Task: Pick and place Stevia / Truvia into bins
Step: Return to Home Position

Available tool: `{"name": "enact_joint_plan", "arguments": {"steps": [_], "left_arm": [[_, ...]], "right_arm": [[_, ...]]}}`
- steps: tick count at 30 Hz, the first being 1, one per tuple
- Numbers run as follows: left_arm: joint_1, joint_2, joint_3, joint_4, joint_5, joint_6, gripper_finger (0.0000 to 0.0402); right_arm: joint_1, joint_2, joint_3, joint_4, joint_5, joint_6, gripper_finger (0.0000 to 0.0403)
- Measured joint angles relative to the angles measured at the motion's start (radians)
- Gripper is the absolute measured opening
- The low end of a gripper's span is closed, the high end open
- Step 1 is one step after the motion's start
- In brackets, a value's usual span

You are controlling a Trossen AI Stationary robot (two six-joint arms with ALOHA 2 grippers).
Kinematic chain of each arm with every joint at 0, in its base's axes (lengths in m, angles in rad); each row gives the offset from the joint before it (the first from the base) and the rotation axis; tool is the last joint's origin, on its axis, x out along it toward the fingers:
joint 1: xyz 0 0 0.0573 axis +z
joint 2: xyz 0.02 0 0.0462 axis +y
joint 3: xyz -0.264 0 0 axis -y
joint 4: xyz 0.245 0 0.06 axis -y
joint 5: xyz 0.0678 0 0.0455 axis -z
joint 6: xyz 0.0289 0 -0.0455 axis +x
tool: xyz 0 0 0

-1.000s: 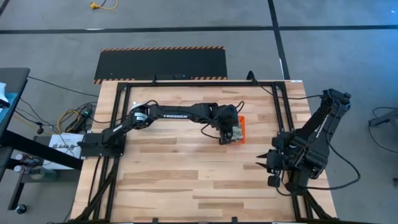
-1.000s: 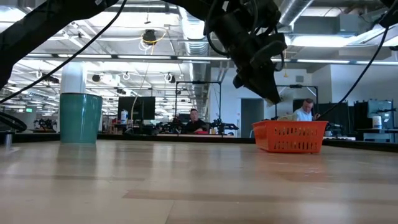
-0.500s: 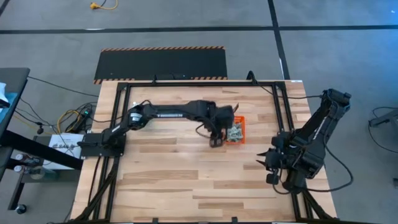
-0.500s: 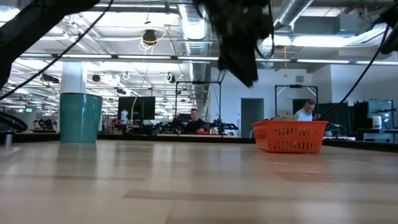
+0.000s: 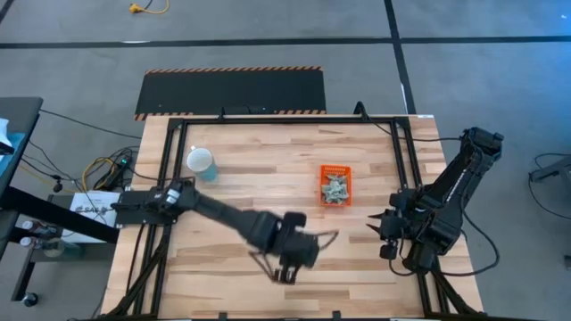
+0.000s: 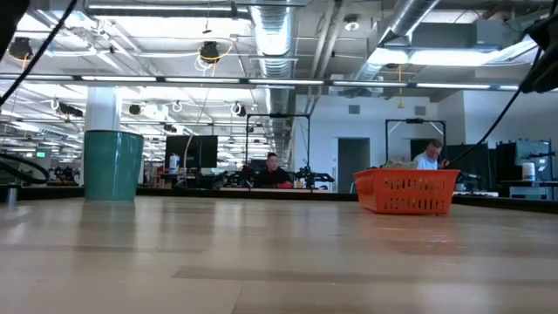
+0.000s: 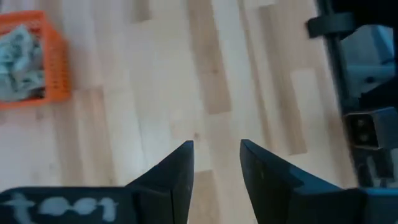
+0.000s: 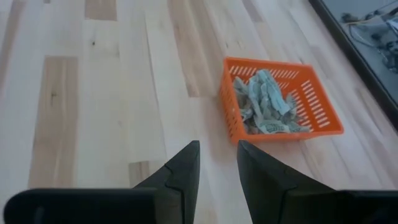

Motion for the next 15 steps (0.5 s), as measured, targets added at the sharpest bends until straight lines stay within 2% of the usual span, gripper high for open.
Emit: {"name": "enact_joint_plan", "arguments": {"steps": [8, 15], "left_arm": [[-0.135, 0.008, -0.067, 0.073, -0.099, -0.191, 0.0121], [-0.18, 0.007, -0.211, 0.156, -0.094, -0.335, 0.0121]], "right_arm": [[0.0, 0.0, 0.0, 0.067, 0.031, -0.1, 0.0101], [-0.012, 0.0, 0.0, 0.131, 0.04, -0.147, 0.0101]]}}
